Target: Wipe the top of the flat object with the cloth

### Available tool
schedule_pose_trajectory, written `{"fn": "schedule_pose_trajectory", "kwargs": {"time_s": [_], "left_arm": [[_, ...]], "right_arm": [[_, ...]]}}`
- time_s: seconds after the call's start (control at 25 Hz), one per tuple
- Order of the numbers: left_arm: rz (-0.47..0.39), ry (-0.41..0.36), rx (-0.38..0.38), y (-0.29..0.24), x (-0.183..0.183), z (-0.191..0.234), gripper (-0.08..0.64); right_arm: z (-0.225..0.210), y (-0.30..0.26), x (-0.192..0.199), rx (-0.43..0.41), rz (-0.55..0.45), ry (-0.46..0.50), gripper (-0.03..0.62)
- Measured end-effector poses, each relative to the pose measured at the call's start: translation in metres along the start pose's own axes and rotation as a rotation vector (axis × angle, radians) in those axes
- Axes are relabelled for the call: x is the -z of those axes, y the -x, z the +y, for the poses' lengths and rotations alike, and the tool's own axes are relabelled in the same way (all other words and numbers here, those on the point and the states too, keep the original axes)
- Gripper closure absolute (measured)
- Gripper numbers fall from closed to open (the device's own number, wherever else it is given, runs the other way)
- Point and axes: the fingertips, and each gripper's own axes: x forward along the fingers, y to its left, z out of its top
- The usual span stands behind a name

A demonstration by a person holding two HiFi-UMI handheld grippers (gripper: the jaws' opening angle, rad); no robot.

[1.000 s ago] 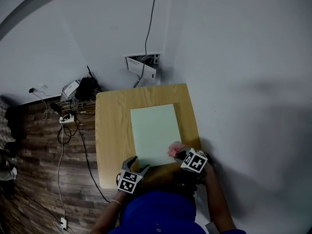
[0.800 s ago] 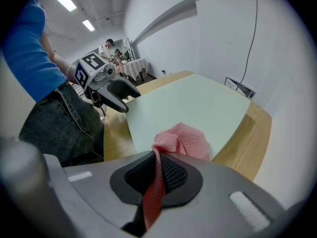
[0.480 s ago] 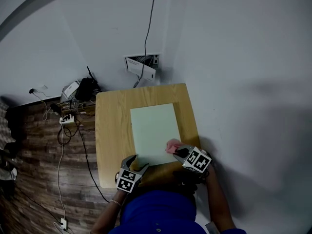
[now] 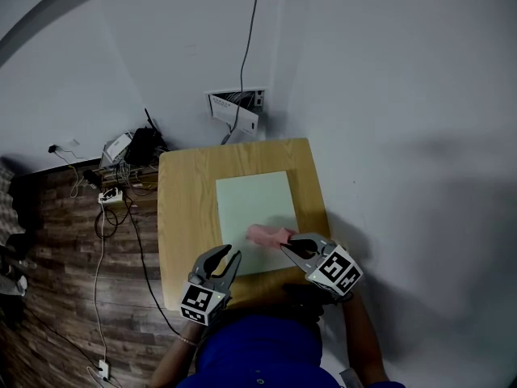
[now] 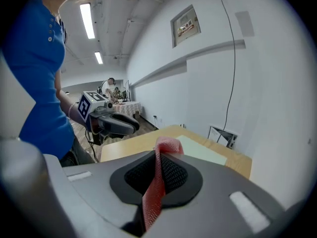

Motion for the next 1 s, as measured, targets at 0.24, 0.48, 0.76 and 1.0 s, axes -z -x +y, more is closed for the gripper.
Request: {"fn": "schedule_pose_trajectory", "kwargs": {"time_s": [0.24, 0.48, 0.76, 1.0], "left_arm": [[-0.160, 0.022, 0.017, 0.016, -0.052, -0.012, 0.557], [-0.229, -0.003, -0.004, 0.023, -0.093, -0.018, 0.557], [-0.299, -0.038, -0.046, 0.031, -0.135, -0.020, 0.557], [-0.387, -0.071, -0.125, 0.042, -0.164, -0.017, 0.557]], "right_arm": [[0.009, 0.021, -0.051, 0.047, -0.163, -0.029, 0.578], [0.009, 0.035, -0.100, 0.122, -0.321, 0.018, 0.578], [0.005, 0.051, -0.148, 0.225, -0.465, 0.043, 0.578], [-0.002, 0.060, -0.169, 0.324, -0.517, 0.053, 0.578]]}}
